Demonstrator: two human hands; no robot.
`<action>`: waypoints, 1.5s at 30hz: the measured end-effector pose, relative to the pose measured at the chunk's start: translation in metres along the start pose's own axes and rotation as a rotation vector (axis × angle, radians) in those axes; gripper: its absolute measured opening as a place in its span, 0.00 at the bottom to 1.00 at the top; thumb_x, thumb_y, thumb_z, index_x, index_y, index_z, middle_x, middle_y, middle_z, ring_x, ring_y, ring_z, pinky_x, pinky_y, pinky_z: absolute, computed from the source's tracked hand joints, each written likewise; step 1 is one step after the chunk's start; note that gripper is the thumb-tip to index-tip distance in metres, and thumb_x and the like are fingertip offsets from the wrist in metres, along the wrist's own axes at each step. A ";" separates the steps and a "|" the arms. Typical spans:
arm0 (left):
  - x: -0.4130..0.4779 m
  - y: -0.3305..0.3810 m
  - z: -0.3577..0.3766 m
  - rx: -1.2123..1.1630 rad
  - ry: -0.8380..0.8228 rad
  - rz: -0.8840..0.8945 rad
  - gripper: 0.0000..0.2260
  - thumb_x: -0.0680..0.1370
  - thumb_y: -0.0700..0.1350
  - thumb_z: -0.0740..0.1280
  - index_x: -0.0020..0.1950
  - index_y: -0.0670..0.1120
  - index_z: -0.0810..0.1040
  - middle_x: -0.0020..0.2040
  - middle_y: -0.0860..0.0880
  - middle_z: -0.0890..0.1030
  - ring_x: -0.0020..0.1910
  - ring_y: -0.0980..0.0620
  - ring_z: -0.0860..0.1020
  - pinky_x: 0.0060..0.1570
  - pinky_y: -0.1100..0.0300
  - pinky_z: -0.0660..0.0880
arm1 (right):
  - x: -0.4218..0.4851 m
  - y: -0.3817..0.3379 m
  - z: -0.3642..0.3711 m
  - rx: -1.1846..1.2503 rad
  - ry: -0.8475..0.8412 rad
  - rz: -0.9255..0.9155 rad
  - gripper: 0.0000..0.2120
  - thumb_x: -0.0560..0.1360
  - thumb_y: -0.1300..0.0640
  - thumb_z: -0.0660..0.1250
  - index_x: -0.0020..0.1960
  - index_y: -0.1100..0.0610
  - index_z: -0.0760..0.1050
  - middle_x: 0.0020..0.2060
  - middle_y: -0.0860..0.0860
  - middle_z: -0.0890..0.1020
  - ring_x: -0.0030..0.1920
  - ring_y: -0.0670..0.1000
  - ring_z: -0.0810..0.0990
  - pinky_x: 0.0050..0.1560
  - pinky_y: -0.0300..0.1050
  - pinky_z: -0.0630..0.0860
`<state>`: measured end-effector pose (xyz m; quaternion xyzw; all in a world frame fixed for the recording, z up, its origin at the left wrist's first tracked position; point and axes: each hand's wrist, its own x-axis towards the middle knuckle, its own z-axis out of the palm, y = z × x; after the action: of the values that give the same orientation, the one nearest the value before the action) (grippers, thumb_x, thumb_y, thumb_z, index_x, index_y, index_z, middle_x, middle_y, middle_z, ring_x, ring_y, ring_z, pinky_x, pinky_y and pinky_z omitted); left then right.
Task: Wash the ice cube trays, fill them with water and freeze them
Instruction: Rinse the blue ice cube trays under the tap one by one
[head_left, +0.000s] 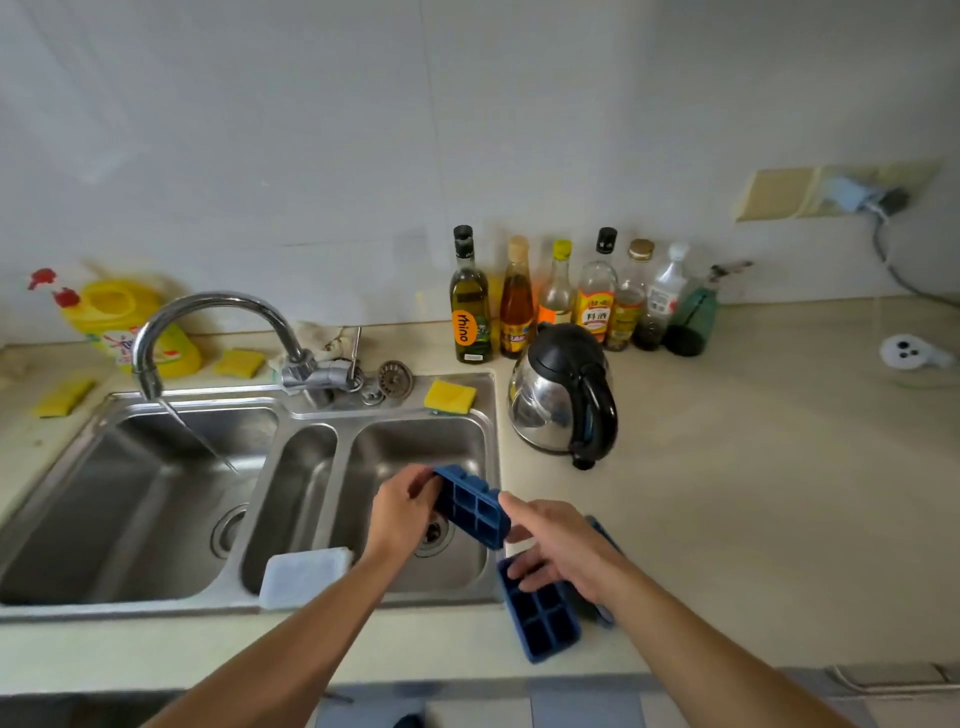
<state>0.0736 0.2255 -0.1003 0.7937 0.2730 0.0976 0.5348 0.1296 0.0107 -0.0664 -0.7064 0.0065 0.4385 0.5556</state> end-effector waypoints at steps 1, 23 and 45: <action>-0.005 0.002 0.005 0.052 0.003 0.012 0.07 0.81 0.41 0.67 0.49 0.52 0.83 0.42 0.51 0.85 0.40 0.50 0.84 0.39 0.58 0.82 | -0.006 0.004 -0.009 -0.119 0.083 -0.056 0.31 0.72 0.32 0.69 0.62 0.56 0.77 0.54 0.52 0.83 0.39 0.50 0.86 0.38 0.46 0.84; -0.049 0.006 0.081 0.871 -0.372 0.287 0.12 0.85 0.51 0.59 0.59 0.51 0.81 0.53 0.51 0.80 0.50 0.50 0.80 0.52 0.52 0.80 | -0.023 0.084 -0.065 -1.070 0.282 -0.155 0.37 0.76 0.44 0.71 0.76 0.52 0.56 0.67 0.54 0.70 0.62 0.56 0.74 0.58 0.51 0.77; -0.022 -0.006 -0.015 -0.466 -0.159 -0.337 0.29 0.82 0.68 0.52 0.57 0.50 0.84 0.49 0.43 0.87 0.47 0.45 0.86 0.48 0.48 0.83 | -0.007 -0.044 0.059 -0.631 0.144 -0.419 0.38 0.67 0.43 0.72 0.75 0.46 0.65 0.66 0.45 0.77 0.62 0.48 0.78 0.62 0.49 0.77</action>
<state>0.0466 0.2267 -0.0967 0.5982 0.3284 0.0050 0.7309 0.1110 0.0709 -0.0279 -0.8576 -0.2341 0.2452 0.3867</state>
